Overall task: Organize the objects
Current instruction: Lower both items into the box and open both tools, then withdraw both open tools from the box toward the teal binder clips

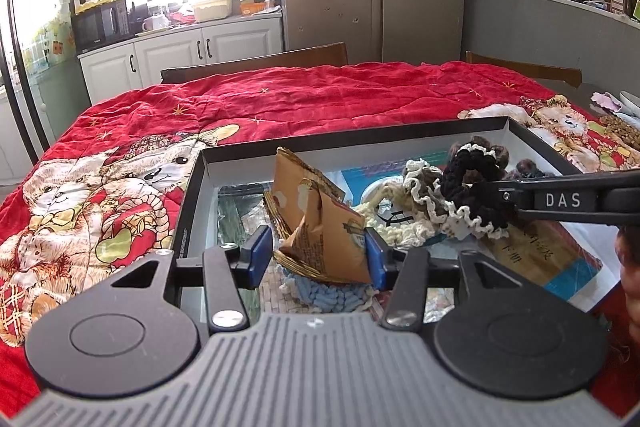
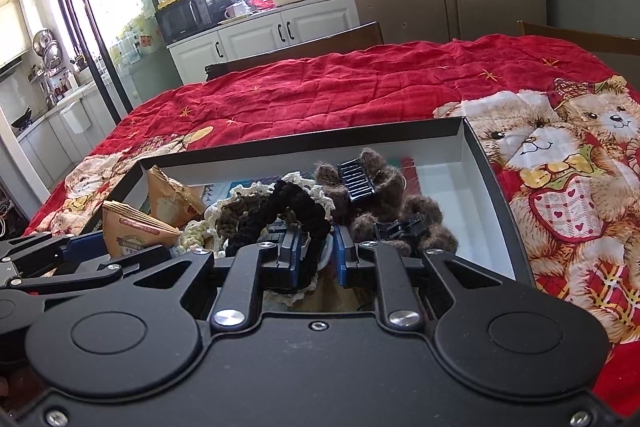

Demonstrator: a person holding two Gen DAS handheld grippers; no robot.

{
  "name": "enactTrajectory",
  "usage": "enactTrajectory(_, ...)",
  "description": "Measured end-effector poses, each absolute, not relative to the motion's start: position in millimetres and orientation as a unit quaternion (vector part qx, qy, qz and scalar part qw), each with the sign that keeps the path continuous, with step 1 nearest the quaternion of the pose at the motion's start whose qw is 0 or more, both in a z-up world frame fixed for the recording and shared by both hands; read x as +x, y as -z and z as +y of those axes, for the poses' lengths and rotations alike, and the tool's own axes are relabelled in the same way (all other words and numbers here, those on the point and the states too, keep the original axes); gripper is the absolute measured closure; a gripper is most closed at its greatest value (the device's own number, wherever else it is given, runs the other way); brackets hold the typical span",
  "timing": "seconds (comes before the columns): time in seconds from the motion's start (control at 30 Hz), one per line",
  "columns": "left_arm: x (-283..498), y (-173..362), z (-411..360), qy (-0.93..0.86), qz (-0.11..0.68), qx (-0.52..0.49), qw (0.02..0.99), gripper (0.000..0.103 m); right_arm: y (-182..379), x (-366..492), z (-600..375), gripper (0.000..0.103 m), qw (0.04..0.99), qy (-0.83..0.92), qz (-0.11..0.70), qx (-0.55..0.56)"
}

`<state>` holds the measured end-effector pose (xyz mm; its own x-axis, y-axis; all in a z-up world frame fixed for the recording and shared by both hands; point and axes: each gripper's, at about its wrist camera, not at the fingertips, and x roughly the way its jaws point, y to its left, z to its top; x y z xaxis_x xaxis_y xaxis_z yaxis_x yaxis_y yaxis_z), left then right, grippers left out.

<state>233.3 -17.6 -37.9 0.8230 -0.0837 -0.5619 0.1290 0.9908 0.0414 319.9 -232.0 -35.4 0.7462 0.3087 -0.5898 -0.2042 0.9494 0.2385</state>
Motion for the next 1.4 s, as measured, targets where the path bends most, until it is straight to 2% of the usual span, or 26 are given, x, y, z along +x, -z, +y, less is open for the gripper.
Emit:
enactTrajectory(0.17, 233, 39, -17, 0.055, 0.292, 0.039, 0.954, 0.044, 36, 319, -232, 0.082, 0.932, -0.135, 0.326, 0.081)
enactTrajectory(0.23, 233, 39, -17, 0.055, 0.291, 0.039, 0.954, 0.042, 35, 319, -233, 0.077, 0.932, -0.133, 0.326, 0.083)
enactTrajectory(0.27, 233, 39, -17, 0.055, 0.291, 0.039, 0.954, 0.037, 35, 319, -233, 0.071, 0.933, -0.131, 0.324, 0.084)
enactTrajectory(0.3, 232, 39, -17, 0.055, 0.290, 0.040, 0.955, 0.037, 34, 318, -234, 0.067, 0.934, -0.129, 0.322, 0.084)
enactTrajectory(0.37, 232, 38, -18, 0.055, 0.287, 0.040, 0.955, 0.036, 33, 318, -234, 0.064, 0.936, -0.124, 0.319, 0.083)
enactTrajectory(0.53, 229, 36, -19, 0.054, 0.281, 0.041, 0.957, 0.033, 30, 317, -238, 0.064, 0.937, -0.121, 0.314, 0.089)
enactTrajectory(0.87, 219, 25, -20, 0.052, 0.256, 0.035, 0.965, 0.018, 14, 303, -239, 0.064, 0.945, -0.123, 0.292, 0.078)
enactTrajectory(1.4, 201, 3, -14, 0.032, 0.236, 0.017, 0.971, 0.008, -16, 273, -239, 0.064, 0.952, -0.137, 0.265, 0.069)
